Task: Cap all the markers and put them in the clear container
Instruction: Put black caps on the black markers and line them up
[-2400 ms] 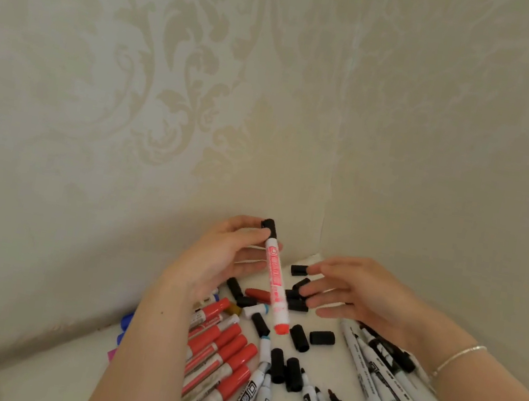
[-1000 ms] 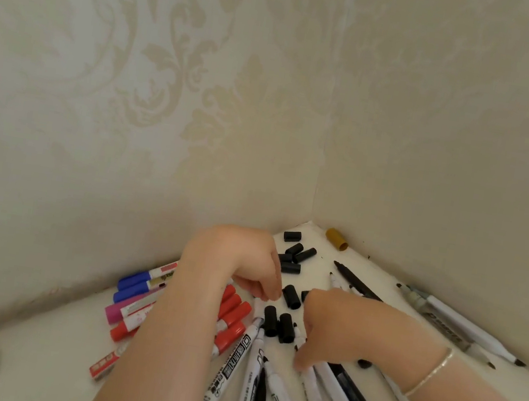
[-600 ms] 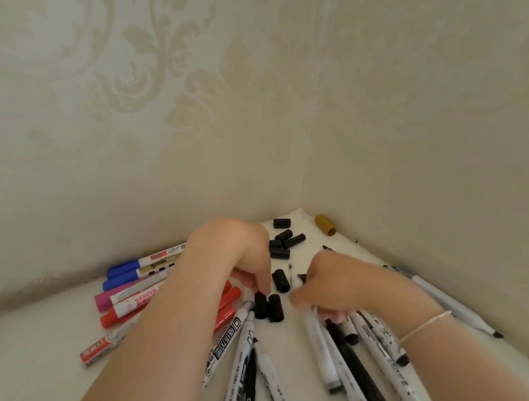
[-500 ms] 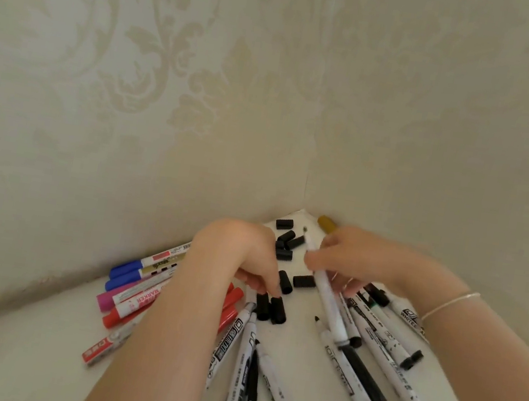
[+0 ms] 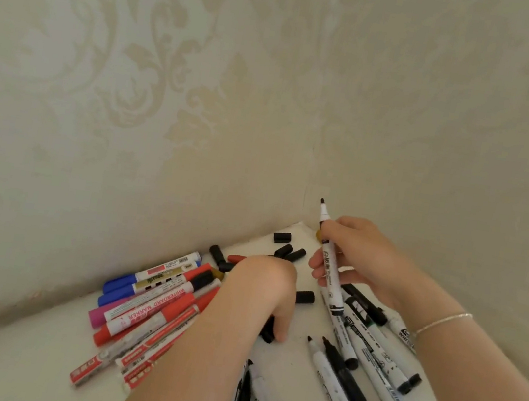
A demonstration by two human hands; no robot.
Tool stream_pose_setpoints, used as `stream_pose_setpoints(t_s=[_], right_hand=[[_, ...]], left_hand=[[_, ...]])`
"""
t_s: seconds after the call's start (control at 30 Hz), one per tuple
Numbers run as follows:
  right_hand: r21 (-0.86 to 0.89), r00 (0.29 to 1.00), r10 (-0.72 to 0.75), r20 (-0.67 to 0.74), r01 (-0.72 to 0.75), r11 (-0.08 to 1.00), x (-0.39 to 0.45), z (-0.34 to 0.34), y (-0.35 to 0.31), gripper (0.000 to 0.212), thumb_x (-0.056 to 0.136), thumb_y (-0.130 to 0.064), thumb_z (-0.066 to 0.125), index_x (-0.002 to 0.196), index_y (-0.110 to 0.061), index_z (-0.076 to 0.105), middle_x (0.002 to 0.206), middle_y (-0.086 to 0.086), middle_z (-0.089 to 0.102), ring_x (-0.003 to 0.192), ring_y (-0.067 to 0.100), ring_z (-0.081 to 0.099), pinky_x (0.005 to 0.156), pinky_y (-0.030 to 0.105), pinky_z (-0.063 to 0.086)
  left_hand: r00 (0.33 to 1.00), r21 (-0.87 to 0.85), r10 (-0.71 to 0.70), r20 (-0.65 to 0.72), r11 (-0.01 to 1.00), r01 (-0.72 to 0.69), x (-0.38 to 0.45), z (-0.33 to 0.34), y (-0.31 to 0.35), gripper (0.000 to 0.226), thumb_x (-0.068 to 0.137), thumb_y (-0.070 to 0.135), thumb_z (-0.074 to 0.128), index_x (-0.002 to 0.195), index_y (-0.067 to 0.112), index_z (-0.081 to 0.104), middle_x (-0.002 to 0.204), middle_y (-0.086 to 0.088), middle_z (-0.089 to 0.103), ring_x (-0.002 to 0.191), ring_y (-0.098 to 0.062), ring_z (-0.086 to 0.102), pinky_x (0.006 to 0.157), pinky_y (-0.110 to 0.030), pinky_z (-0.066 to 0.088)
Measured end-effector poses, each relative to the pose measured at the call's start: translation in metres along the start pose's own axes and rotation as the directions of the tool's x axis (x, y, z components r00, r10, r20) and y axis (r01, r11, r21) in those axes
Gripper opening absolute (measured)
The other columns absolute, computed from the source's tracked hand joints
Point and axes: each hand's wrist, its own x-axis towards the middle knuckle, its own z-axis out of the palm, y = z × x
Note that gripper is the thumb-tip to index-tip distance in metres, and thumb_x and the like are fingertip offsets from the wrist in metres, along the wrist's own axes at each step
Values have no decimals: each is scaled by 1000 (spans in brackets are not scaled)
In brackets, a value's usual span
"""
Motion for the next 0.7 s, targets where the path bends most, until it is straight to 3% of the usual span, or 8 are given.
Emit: stream_pose_setpoints(t_s=[0.1, 0.2, 0.33, 0.5, 0.7], right_hand=[[29, 1000, -13, 6, 13, 999, 1, 2, 1, 14, 93, -13, 46, 99, -4, 54, 73, 16, 66, 59, 26, 61, 65, 40, 60], [45, 998, -63, 2, 63, 997, 1, 3, 2, 15, 93, -12, 46, 99, -3, 55, 70, 12, 63, 55, 22, 57, 60, 35, 58], [24, 980, -199, 25, 198, 980, 0, 7, 2, 17, 91, -8, 46, 95, -3, 62, 68, 8, 60, 45, 15, 46, 49, 29, 42], [-99, 951, -302, 65, 307, 946, -3, 7, -4, 20, 82, -2, 55, 85, -12, 71, 53, -4, 56, 42, 10, 44, 48, 25, 36], [-291, 941, -335, 37, 331, 898, 0, 10, -8, 18, 82, -16, 60, 85, -29, 71, 65, 1, 59, 44, 7, 45, 44, 18, 39]], left_hand=[[998, -76, 43, -41, 996, -46, 1, -1, -2, 52, 77, 24, 79, 123, 9, 60, 117, -5, 63, 104, -21, 62, 90, -36, 53], [970, -300, 69, -234, 944, -139, -6, -10, -18, 44, 76, 28, 80, 114, 14, 65, 102, 1, 64, 88, -15, 59, 70, -25, 48], [854, -594, -9, -521, 722, -355, -22, -24, -49, 20, 75, 27, 80, 90, 21, 67, 84, 7, 68, 81, -12, 65, 73, -23, 49], [714, -632, -89, -694, 550, -546, -28, -26, -72, 15, 76, 20, 79, 84, 26, 68, 90, 12, 73, 88, -4, 68, 85, -24, 45], [660, -566, -59, -749, 574, -592, -25, -25, -69, 23, 73, 14, 81, 76, 33, 70, 82, 13, 72, 83, -6, 68, 84, -26, 50]])
